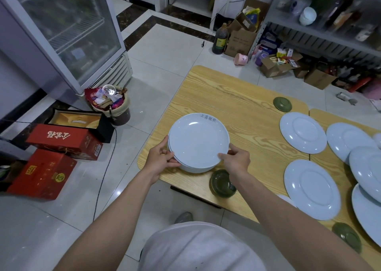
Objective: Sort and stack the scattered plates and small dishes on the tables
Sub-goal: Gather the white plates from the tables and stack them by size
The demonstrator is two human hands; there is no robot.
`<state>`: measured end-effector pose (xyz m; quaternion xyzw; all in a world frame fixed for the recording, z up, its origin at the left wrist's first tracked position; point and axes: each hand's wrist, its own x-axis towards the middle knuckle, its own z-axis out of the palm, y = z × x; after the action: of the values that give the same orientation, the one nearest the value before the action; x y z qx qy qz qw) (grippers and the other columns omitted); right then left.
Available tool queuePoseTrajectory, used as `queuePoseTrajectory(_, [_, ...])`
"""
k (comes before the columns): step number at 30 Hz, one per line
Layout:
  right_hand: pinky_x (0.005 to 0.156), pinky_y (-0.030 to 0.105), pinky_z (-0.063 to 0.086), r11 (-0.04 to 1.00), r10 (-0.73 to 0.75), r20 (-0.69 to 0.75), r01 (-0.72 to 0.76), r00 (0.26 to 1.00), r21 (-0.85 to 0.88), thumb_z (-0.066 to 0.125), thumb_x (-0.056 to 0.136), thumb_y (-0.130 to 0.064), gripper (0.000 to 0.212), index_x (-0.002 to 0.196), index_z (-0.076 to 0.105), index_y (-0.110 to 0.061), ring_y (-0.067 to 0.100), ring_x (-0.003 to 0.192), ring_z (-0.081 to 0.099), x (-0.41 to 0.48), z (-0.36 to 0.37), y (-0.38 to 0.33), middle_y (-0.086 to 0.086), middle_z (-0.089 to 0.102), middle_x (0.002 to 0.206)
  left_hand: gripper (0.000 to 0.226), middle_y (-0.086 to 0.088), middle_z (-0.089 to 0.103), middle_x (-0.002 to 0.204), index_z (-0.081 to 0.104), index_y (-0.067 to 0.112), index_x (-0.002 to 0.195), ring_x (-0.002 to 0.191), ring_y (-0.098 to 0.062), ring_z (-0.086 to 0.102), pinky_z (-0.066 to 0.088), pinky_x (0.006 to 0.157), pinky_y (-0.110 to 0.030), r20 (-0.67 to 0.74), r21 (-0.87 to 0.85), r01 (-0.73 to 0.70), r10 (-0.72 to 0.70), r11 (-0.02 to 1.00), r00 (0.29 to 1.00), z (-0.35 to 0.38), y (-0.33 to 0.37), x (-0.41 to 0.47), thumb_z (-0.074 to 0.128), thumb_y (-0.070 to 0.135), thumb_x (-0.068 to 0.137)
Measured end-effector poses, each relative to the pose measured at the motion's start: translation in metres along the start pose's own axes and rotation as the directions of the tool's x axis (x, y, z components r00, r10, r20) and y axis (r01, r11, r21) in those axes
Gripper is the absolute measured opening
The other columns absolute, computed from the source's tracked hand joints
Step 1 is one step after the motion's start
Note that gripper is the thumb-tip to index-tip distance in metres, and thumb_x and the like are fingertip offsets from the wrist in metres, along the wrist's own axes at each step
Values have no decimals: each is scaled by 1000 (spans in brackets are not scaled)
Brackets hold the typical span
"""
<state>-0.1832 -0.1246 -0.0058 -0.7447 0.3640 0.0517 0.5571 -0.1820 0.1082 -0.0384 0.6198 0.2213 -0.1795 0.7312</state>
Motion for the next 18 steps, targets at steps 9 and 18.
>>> queuePoseTrajectory(9, [62, 9, 42, 1000, 9, 16, -8, 1000, -27, 77, 80, 0, 64, 138, 55, -14, 3, 74, 54, -3, 0, 2, -11, 59, 87, 69, -9, 51, 76, 35, 26, 150, 71, -23, 72, 61, 65, -34, -13, 40, 4, -3, 999, 1000, 1, 4, -2, 53, -10, 94])
queuePoseTrajectory(18, [92, 29, 50, 1000, -23, 108, 25, 994, -15, 72, 89, -13, 52, 138, 56, -14, 14, 97, 58, -4, -27, -7, -7, 62, 103, 53, 3, 49, 71, 56, 15, 138, 66, -12, 55, 52, 63, -18, -159, 378, -83, 153, 922, 975, 20, 28, -10, 53, 0, 87])
